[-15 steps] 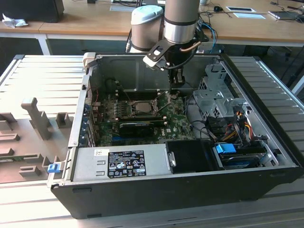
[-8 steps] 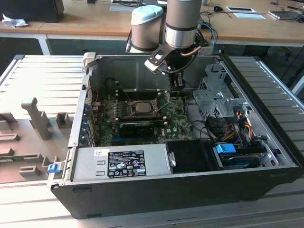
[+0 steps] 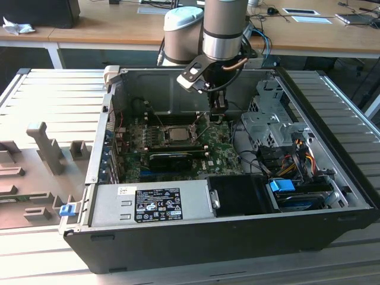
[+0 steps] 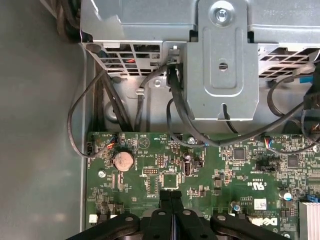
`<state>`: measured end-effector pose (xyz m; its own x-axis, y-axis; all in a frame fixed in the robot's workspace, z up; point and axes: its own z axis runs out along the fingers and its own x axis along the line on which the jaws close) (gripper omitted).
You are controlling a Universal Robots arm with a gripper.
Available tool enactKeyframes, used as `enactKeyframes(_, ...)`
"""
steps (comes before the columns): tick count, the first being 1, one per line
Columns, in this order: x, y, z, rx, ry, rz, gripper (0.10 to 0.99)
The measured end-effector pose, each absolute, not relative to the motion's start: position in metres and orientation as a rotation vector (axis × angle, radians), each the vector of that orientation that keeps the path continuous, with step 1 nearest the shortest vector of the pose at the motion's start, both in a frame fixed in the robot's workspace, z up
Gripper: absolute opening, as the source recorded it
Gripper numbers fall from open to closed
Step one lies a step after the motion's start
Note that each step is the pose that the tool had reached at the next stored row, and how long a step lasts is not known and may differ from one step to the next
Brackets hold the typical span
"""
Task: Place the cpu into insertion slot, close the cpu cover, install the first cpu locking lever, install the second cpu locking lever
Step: 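Close the cpu cover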
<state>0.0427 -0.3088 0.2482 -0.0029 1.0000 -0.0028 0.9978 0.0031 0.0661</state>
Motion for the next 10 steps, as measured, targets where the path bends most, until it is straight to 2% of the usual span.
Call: enactKeyframes(10, 0.0405, -0.3088, 0.2482, 2.183, 2.190, 0.069, 0.106)
